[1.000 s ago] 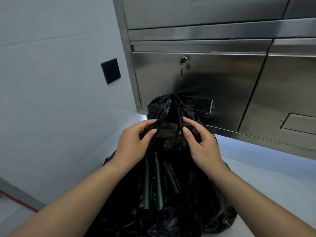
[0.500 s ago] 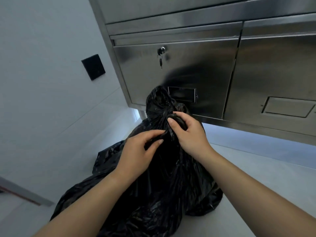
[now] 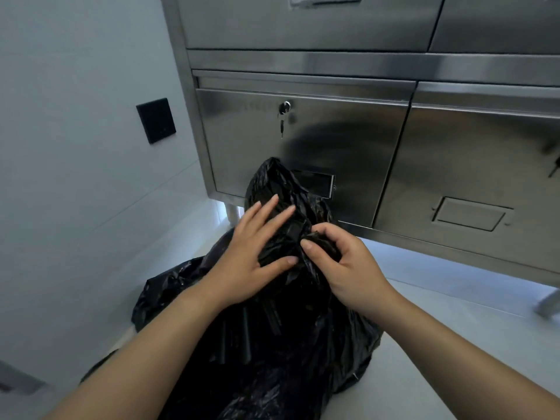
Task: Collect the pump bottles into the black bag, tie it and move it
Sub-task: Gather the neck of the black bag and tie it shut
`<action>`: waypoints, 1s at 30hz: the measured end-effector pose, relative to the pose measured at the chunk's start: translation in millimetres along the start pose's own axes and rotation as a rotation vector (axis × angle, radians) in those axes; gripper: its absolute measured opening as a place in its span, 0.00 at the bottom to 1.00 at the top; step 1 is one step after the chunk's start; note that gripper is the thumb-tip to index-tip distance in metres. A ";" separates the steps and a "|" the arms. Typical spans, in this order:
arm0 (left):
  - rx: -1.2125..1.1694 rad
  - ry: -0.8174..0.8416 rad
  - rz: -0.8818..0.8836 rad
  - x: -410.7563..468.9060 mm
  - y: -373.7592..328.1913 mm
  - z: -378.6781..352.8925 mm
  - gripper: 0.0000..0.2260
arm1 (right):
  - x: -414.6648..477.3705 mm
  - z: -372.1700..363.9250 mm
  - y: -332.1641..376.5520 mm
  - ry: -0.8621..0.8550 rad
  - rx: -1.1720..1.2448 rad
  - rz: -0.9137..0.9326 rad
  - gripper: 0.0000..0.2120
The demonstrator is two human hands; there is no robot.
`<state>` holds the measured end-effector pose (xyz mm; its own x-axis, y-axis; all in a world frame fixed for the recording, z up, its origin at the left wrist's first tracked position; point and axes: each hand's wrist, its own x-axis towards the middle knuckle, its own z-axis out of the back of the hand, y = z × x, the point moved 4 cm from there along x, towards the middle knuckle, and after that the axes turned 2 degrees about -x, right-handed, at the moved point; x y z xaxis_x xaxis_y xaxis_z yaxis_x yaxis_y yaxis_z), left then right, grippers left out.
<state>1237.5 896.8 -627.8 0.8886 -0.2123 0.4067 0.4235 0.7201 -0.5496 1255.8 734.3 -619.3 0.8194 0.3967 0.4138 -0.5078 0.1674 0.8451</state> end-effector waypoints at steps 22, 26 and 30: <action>-0.181 -0.068 0.145 -24.8 -2.0 -9.0 0.07 | 17.5 -7.1 -3.5 0.023 -0.072 -0.004 0.05; -0.265 -0.141 0.136 -24.7 -8.1 -5.5 0.14 | 15.7 1.8 -11.3 -0.083 -0.075 -0.038 0.05; -0.351 -0.261 0.171 -21.0 -11.3 -1.5 0.15 | 10.1 6.2 -18.3 -0.167 -0.048 -0.065 0.04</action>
<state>1214.3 892.1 -631.2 0.8959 0.0957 0.4338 0.3485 0.4541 -0.8199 1274.9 729.7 -628.4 0.8816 0.2292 0.4127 -0.4613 0.2326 0.8562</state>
